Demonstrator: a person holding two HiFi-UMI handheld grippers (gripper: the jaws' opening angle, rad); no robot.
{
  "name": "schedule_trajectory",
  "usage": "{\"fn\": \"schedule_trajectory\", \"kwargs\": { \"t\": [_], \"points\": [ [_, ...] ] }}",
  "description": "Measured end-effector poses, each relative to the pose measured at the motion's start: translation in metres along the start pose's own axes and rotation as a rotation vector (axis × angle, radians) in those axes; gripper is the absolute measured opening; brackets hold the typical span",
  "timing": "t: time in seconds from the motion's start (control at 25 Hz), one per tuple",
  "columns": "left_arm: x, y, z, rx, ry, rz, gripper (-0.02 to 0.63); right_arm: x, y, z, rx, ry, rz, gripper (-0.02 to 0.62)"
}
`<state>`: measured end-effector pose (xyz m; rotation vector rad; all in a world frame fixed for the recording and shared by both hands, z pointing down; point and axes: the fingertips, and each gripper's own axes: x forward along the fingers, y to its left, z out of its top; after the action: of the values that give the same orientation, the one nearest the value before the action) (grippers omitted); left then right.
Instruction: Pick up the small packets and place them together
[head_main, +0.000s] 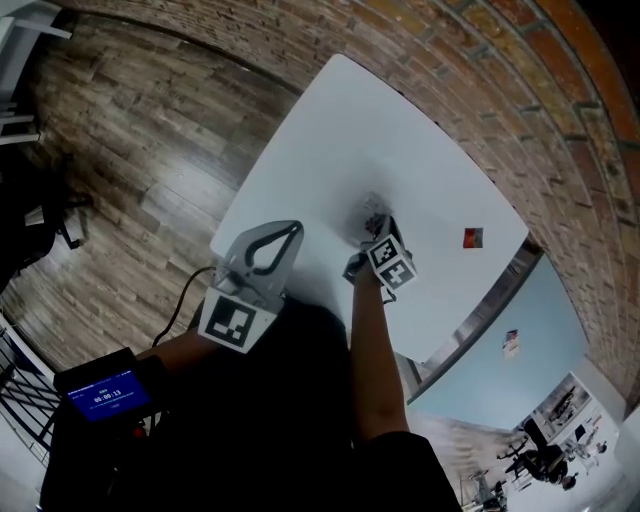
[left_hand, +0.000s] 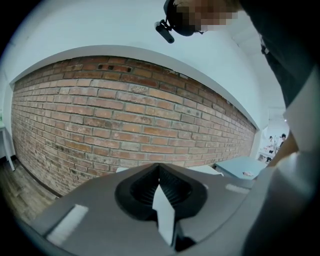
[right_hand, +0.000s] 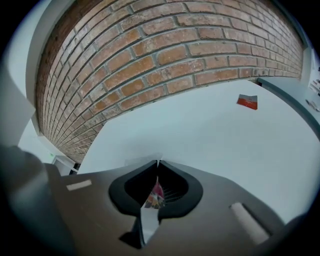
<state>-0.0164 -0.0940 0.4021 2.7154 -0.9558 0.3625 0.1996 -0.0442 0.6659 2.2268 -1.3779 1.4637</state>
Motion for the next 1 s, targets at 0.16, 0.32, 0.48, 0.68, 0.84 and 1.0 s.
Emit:
{"fn": "schedule_trajectory", "kwargs": {
  "t": [0.16, 0.32, 0.48, 0.68, 0.84, 1.0],
  "points": [
    [-0.004, 0.0, -0.002, -0.067, -0.018, 0.02, 0.0, -0.004, -0.006, 0.002, -0.03, -0.014, -0.028, 0.024],
    [-0.005, 0.007, -0.005, -0.072, -0.013, 0.023, 0.0, -0.007, -0.006, 0.008, -0.051, -0.052, -0.037, 0.053],
    [-0.006, 0.005, -0.001, -0.078, -0.031, 0.02, 0.0, -0.022, -0.014, 0.023, -0.112, -0.106, -0.033, 0.063],
    [-0.008, 0.005, 0.001, -0.101, -0.053, 0.018, 0.0, -0.051, -0.029, 0.035, -0.173, -0.15, -0.047, 0.063],
    [-0.012, -0.006, -0.003, -0.067, -0.045, -0.029, 0.0, -0.094, -0.019, 0.048, -0.229, -0.24, -0.046, 0.063],
    [-0.012, -0.024, -0.001, -0.009, -0.058, -0.106, 0.0, -0.132, -0.009, 0.053, -0.274, -0.313, -0.043, 0.063]
  ]
}}
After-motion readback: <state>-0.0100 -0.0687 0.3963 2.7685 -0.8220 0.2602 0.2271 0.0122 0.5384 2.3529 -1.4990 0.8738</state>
